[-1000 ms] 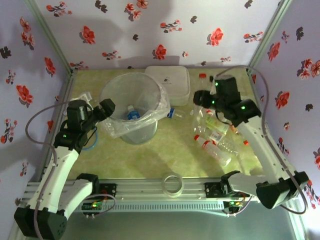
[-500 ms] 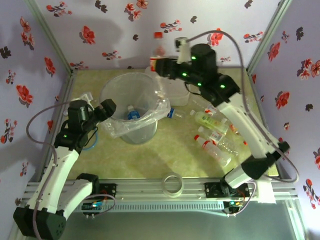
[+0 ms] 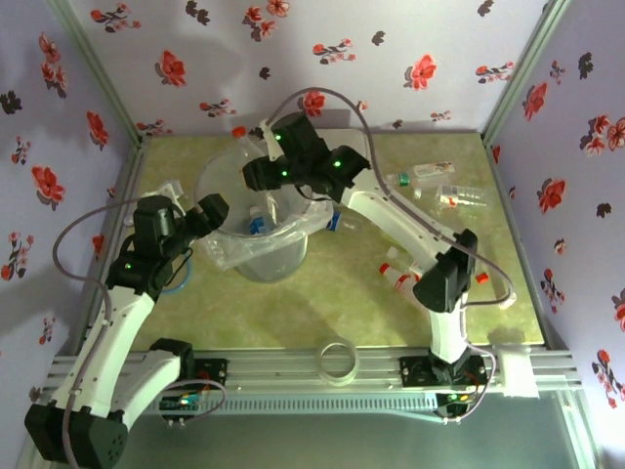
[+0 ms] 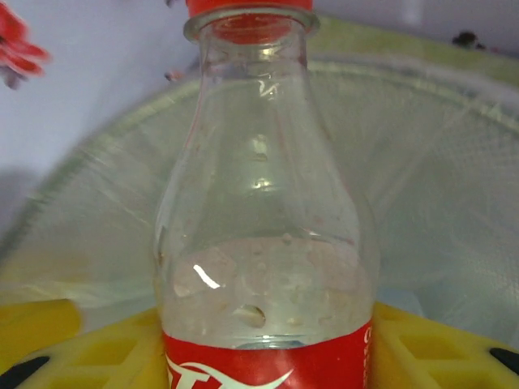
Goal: Put the plastic bottles in the bin
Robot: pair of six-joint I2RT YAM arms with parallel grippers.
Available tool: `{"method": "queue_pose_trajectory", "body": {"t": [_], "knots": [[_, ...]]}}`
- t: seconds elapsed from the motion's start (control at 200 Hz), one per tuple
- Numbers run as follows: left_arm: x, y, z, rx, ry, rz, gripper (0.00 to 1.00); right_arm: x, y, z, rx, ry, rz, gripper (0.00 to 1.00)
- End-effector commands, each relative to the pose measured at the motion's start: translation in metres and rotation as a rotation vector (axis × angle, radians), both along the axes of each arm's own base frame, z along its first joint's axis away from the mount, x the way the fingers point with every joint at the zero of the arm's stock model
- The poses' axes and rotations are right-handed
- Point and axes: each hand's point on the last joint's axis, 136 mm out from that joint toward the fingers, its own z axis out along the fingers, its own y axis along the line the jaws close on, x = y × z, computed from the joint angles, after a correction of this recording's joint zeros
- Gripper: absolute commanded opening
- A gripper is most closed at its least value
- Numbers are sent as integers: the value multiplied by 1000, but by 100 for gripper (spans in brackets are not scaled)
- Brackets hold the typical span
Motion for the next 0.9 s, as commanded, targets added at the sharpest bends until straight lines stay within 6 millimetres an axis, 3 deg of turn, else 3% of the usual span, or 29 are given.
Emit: {"method": "queue_pose_trajectory", "body": {"t": [0.0,0.115,0.23,0.58,0.73,0.895], "knots": [[0,-2,2,-2,-7,-1,88,-6,-3,-8,-85,-17,16,54],[1,-2,2,-1,-6,0,88,-9,-2,-17,-100,-7,21,64],[2,-2,1,2,-1,-2,88,-10,-3,-12,-92,-15,23,76],[2,-2,-3,15,13,-7,88,-23,-22,50,-39,-131,28,83],[3,-3,-3,17,14,-8,88,-24,-47,80,-51,-215,-12,83],[2,-2,-3,21,13,-9,88,-16,-107,98,-113,-282,-145,83]]}}
